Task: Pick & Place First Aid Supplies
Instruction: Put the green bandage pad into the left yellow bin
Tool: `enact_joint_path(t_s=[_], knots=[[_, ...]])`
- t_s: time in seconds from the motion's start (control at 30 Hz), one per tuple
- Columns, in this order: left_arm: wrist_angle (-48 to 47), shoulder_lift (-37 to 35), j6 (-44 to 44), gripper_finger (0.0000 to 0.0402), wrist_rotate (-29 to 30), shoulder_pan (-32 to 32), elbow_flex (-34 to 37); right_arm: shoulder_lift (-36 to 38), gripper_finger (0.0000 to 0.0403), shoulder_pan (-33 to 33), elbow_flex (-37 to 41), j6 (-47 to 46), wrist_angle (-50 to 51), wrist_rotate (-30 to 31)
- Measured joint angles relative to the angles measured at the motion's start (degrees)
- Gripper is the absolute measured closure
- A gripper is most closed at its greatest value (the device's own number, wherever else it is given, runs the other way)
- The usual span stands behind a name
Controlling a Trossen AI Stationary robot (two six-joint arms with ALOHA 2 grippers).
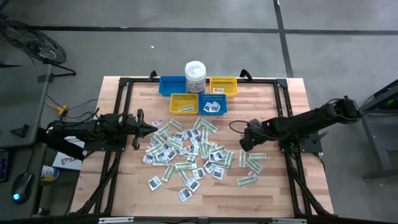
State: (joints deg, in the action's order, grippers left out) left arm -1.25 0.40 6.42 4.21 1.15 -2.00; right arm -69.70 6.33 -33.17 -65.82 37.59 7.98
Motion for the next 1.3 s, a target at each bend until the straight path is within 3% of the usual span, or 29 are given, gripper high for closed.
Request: enact_joint_path(t_s=[0.1,0.4,0.53,0.7,0.77,0.87,1.13,1.3], knots=[[2.02,-0.02,-0.11,0.0394,3.59,-0.02,0.12,0.08,0.0403,0.01,-1.79,5.19,-1.96,4.06],[6.43,-0.02,0.45,0.0394,3.15,-0.01,0.13,0.19,0.0403,0.00,-7.11,17.64,-13.16,17.75],[7.79,-0.02,7.67,0.0394,2.34,0.00,0.08,0.19,0.0403,0.00,-8.37,21.83,-17.68,21.69],[7.37,-0.02,11.05,0.0394,2.77,0.00,0.08,0.21,0.0403,0.02,-8.43,23.27,-21.25,23.85],[7.12,-0.02,12.62,0.0394,7.43,0.00,0.08,0.21,0.0403,0.02,-8.43,23.33,-22.42,25.03],[7.61,0.00,21.85,0.0394,12.00,-0.02,0.07,0.21,0.0403,0.02,-8.43,24.48,-24.90,26.58],[12.57,3.51,30.51,0.0391,11.29,-0.02,0.00,0.01,0.0403,-0.27,-8.43,36.01,-35.85,25.07],[21.31,12.23,32.20,0.0338,10.39,0.00,-0.07,-0.01,0.0403,-1.96,-8.43,42.79,-39.99,24.70]])
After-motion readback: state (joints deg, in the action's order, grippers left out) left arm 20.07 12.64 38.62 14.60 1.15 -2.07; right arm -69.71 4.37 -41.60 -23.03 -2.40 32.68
